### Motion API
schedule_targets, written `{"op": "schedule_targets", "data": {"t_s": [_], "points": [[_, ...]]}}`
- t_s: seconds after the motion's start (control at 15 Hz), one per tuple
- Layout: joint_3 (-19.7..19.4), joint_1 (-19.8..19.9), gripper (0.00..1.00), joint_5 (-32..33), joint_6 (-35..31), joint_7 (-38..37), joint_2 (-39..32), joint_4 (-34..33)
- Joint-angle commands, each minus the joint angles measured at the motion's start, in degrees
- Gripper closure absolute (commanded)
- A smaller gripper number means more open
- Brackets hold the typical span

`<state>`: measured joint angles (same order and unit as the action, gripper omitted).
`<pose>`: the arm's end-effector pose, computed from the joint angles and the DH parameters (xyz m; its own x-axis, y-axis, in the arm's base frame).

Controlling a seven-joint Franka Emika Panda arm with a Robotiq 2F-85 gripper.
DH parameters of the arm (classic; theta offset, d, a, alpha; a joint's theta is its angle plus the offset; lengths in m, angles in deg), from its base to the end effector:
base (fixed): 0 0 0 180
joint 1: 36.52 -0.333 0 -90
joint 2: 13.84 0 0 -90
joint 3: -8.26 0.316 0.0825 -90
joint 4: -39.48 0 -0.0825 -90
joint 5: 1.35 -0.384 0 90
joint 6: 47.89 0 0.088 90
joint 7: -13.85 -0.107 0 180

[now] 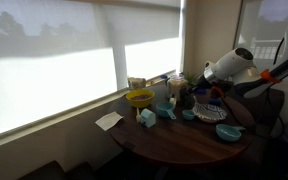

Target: Pick up the green cylinder and make it stand vertically near the sugar jar, pick up the blue cylinder and make it stand vertically on the table

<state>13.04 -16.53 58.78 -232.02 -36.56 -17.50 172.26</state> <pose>0.5336 -0.0596 0.3823 0.7009 -0.0211 0.7129 -0.1028 -0.9921 0.0716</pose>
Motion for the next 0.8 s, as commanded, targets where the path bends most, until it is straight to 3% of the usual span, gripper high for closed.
{"op": "schedule_targets", "data": {"t_s": [0.0, 0.27, 0.53, 0.6, 0.73], "points": [[-1.55, -2.49, 0.92, 8.14, 1.19, -7.56, -2.18, -3.85], [-2.73, -4.53, 0.92, 18.02, 3.07, -17.25, -3.78, -7.5], [-2.44, -5.99, 0.92, 31.93, 6.9, -32.22, -4.96, -10.91], [-1.98, -6.19, 0.42, 35.12, 7.7, -35.97, -5.31, -11.23], [-1.22, -6.6, 0.35, 41.09, 9.49, -43.48, -5.99, -11.95]]}}
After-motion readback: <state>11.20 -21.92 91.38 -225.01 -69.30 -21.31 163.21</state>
